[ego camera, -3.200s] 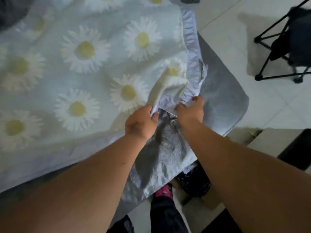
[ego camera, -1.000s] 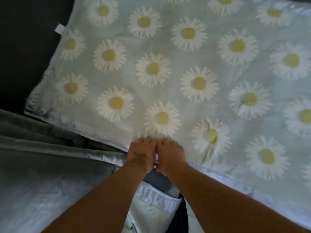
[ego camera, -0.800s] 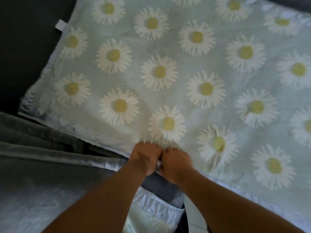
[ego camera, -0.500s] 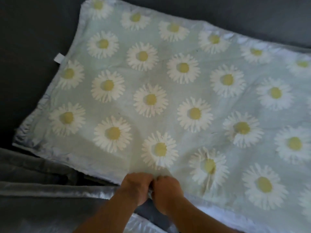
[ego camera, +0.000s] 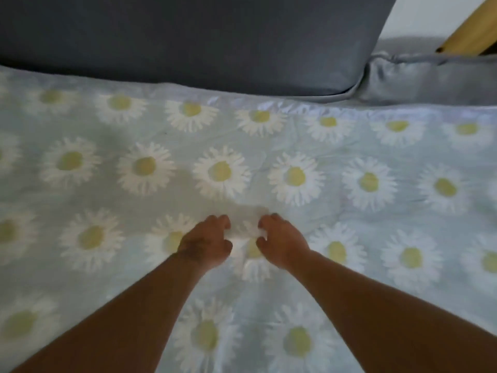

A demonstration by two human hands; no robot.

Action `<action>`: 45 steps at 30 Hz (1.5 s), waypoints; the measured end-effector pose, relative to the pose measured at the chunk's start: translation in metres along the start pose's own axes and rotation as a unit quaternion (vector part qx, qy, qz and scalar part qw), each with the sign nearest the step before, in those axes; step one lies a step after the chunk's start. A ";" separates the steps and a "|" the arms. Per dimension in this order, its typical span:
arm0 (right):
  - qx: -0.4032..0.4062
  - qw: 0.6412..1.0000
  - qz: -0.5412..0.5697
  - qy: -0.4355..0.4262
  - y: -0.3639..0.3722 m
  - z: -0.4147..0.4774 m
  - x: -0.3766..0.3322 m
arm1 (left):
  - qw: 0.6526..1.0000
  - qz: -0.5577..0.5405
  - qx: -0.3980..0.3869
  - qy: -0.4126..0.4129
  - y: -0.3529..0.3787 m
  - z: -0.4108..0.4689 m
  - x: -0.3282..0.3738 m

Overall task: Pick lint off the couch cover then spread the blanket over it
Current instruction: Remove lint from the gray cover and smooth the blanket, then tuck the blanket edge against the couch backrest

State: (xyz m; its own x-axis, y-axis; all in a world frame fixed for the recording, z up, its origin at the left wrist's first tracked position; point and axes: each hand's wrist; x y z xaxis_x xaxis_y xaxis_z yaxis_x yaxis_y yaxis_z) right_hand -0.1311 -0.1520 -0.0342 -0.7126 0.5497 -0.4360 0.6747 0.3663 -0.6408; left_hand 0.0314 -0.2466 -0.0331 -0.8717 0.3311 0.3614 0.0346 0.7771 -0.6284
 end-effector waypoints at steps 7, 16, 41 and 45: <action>0.124 0.989 -0.016 0.074 -0.162 0.068 0.156 | 0.994 -0.079 0.035 0.065 -0.018 0.156 0.224; 0.187 0.974 -0.044 0.120 -0.270 0.138 0.262 | 0.992 -0.017 0.106 0.058 -0.038 0.264 0.349; 0.149 0.967 -0.018 0.208 -0.314 0.227 0.293 | 0.985 -0.129 0.095 0.067 -0.064 0.367 0.334; 0.196 0.963 0.007 0.182 -0.308 0.224 0.300 | 0.983 -0.097 0.070 0.138 -0.066 0.366 0.328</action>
State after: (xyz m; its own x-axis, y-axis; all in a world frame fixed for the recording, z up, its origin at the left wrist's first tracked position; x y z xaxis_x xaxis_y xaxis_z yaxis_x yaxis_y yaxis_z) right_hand -0.5964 -0.2677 -0.1088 -0.5407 0.8060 -0.2409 0.5077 0.0843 -0.8574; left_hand -0.4359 -0.3849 -0.1248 -0.6893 0.3313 0.6443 -0.2040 0.7646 -0.6114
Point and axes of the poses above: each hand's wrist, its own z-axis towards the middle knuckle, its own y-axis out of the palm, x = y × z, and after that the axes turned 6 degrees about -x, right-handed
